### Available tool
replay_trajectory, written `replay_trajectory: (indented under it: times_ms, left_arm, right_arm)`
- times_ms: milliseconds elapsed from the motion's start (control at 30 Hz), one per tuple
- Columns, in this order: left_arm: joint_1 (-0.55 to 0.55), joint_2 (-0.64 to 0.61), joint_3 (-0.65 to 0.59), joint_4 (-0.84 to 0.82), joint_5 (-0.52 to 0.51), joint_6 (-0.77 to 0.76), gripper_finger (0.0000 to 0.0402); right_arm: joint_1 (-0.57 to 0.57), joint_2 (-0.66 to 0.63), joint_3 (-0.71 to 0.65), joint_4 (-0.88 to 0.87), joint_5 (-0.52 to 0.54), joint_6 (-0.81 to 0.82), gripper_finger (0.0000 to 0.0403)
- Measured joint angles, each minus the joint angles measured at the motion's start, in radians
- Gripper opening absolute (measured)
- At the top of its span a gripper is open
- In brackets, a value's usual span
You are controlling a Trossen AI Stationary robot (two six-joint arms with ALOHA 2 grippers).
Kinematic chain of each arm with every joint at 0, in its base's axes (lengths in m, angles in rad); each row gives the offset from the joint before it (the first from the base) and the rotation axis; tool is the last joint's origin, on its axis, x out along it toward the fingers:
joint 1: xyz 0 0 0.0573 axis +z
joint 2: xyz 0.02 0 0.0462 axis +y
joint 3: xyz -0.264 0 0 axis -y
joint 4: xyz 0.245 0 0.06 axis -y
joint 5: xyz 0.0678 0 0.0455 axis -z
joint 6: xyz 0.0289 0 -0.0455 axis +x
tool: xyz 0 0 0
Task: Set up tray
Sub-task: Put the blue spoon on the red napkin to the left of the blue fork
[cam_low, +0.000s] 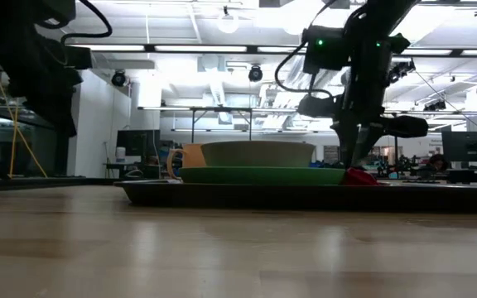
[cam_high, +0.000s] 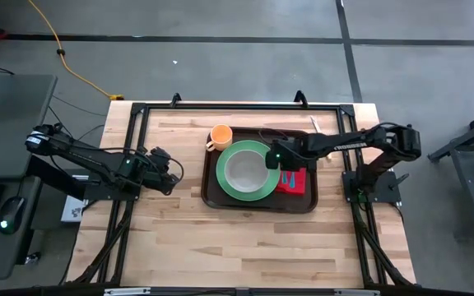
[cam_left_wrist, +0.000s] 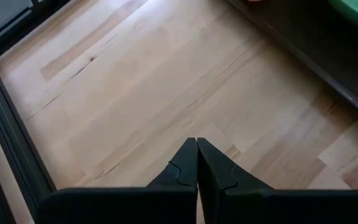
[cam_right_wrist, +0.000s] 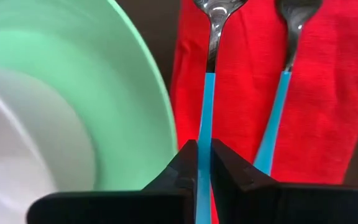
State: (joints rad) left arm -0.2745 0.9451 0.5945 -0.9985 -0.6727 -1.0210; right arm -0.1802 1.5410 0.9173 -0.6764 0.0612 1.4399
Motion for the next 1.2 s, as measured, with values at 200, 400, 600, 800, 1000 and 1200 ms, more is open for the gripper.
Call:
replay_trajectory:
  times_ms: [200,400,600,800,1000,1200]
  left_arm:
    - [0.000,0.000,0.000,0.000,0.000,0.009,0.0031]
    - [0.000,0.000,0.000,0.001,-0.001,0.026,0.0031]
    - [0.000,0.000,0.000,0.001,-0.002,0.026,0.0031]
    - [0.000,0.000,0.000,0.001,-0.002,0.026,0.0031]
    - [0.000,0.000,0.000,0.001,-0.002,0.028,0.0031]
    - [0.000,0.000,0.000,0.003,0.001,0.048,0.0031]
  right_arm:
    - [0.000,0.011,0.000,-0.014,0.014,0.000,0.0010]
    - [0.006,0.011,-0.045,-0.002,-0.003,0.053,0.0013]
    - [0.011,0.011,-0.052,0.026,0.020,0.071,0.0026]
    - [0.011,0.011,-0.052,0.034,0.027,0.071,0.0023]
    - [0.011,0.011,-0.052,0.055,0.038,0.071,0.0023]
    - [0.011,0.040,-0.051,0.068,0.014,0.071,0.0046]
